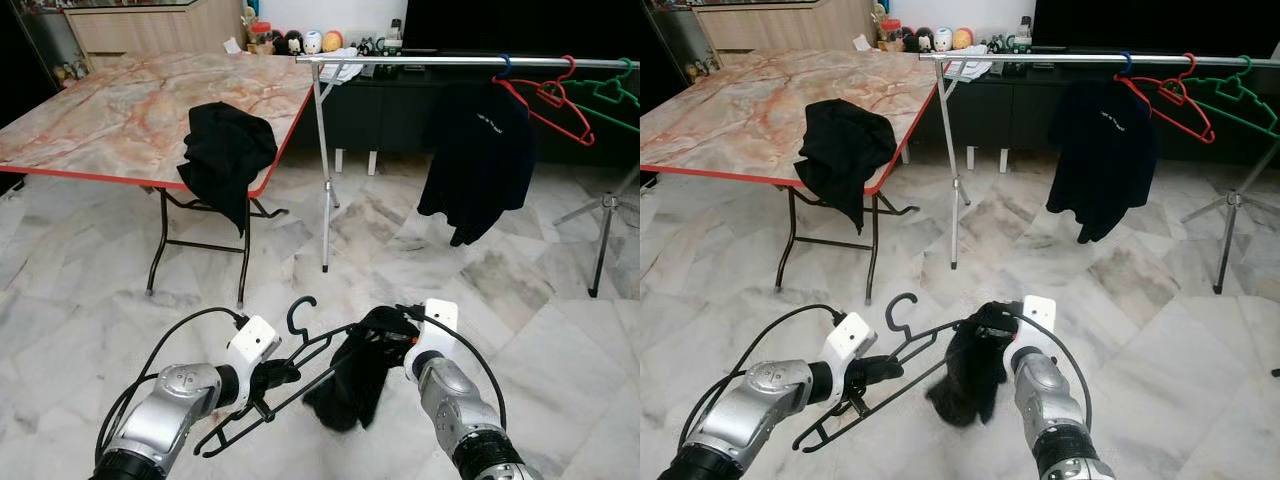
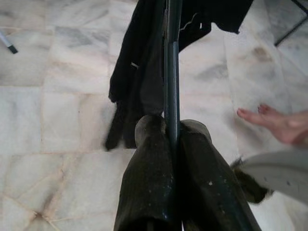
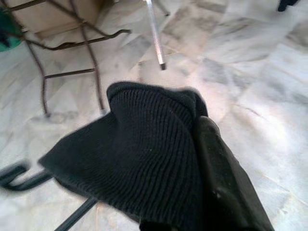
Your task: Hang hanger
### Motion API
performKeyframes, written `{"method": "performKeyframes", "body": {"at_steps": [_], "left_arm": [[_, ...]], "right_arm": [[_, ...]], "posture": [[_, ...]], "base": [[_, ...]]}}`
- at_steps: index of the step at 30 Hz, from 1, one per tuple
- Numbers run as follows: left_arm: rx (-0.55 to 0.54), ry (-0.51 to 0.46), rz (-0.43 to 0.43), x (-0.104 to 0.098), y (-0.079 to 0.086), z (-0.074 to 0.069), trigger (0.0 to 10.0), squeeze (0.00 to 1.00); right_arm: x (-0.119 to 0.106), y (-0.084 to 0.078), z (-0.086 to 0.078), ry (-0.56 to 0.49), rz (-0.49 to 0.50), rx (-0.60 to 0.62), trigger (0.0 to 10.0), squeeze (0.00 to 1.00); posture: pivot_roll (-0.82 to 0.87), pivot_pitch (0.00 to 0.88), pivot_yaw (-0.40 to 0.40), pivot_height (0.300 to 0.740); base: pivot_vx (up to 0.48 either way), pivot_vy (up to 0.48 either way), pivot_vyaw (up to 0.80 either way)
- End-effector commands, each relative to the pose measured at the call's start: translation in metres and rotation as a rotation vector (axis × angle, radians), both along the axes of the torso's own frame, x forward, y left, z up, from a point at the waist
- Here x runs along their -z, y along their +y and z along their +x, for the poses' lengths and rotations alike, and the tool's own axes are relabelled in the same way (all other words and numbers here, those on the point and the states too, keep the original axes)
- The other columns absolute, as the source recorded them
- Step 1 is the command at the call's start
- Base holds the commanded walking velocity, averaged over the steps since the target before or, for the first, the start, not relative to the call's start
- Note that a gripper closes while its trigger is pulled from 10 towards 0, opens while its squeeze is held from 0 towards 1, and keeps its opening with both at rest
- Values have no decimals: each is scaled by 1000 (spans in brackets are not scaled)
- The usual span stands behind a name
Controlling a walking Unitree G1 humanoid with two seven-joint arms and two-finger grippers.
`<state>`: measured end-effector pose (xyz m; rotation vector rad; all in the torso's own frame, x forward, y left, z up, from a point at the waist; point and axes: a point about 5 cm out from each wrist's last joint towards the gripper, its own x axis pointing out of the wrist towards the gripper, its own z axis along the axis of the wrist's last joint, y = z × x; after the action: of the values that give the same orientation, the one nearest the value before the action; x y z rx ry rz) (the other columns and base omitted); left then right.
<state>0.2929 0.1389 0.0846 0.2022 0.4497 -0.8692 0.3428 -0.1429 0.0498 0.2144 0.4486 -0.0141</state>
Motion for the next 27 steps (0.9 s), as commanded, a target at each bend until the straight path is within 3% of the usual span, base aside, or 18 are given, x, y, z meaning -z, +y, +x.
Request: {"method": "performKeyframes", "body": {"at_steps": [1, 8, 12, 19, 23, 27], "left_arm": [[22, 5, 8, -3, 3, -3, 10000, 0], [22, 11, 43, -1, 8, -6, 10000, 0], [-15, -15, -1, -6, 5, -1, 10000, 0], [26, 1, -70, -8, -7, -3, 10000, 0], [51, 10, -93, -10, -10, -5, 10000, 0], [80, 27, -115, -11, -11, -9, 10000, 0]], "right_arm": [[-2, -3, 2, -6, 0, 43, 10000, 0], [-7, -7, 6, -24, -2, 82, 10000, 0], [-8, 5, 7, -33, 38, 20, 10000, 0], [-7, 28, 5, -46, 73, -141, 10000, 0], [-10, 36, 6, -65, 83, -206, 10000, 0], [-17, 34, 10, -101, 69, -190, 10000, 0]], "posture": [[121, 95, 65, 740], [121, 93, 66, 740], [119, 90, 66, 740], [115, 85, 66, 740], [115, 84, 66, 740], [117, 87, 66, 740]], "base": [[0, 0, 0], [0, 0, 0], [0, 0, 0], [0, 0, 0], [0, 0, 0], [0, 0, 0]]}}
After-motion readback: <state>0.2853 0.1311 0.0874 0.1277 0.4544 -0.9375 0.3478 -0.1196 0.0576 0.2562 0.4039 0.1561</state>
